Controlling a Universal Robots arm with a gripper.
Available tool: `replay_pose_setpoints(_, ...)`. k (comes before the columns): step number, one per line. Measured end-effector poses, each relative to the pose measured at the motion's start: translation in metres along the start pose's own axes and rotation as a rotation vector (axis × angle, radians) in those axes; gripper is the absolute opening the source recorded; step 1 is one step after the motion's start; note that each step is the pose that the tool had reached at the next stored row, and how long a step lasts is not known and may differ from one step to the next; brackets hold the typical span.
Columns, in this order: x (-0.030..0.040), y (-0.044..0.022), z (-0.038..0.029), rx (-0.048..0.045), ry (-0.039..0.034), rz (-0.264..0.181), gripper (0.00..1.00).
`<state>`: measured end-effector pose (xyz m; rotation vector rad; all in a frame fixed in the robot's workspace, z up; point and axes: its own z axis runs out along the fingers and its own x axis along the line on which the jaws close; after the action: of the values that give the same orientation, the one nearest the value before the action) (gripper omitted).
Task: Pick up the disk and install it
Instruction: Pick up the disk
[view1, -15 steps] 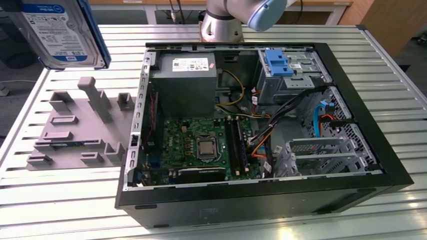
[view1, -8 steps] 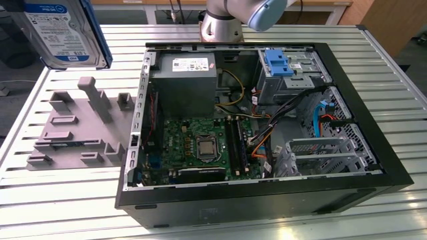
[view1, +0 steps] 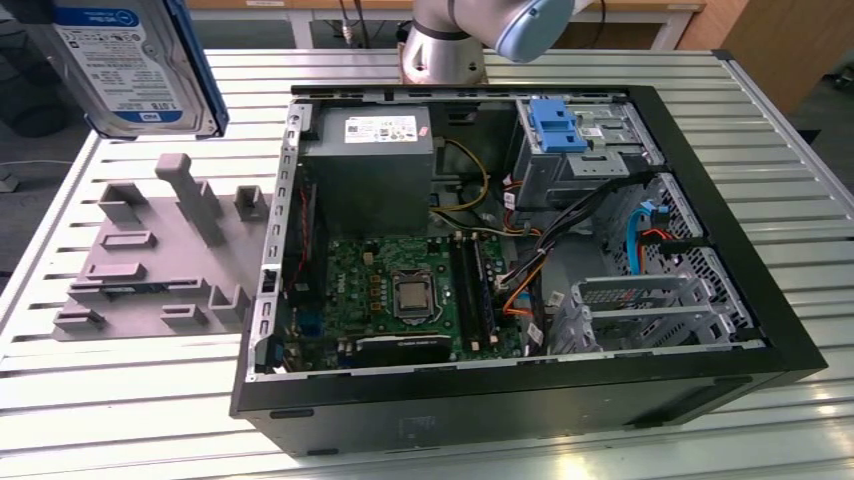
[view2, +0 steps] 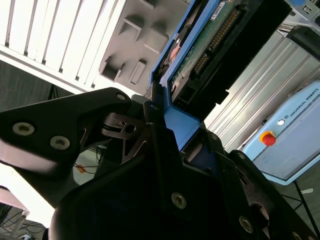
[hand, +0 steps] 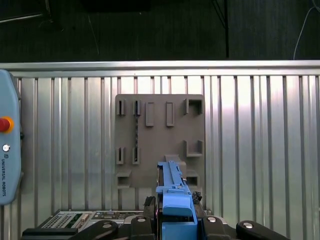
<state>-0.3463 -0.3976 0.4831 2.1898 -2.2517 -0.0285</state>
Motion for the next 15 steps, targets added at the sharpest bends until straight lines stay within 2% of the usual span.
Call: replay_pose_setpoints(15,-0.0001,-0.0038,0.0,0.0,0.0,0.0,0.36)
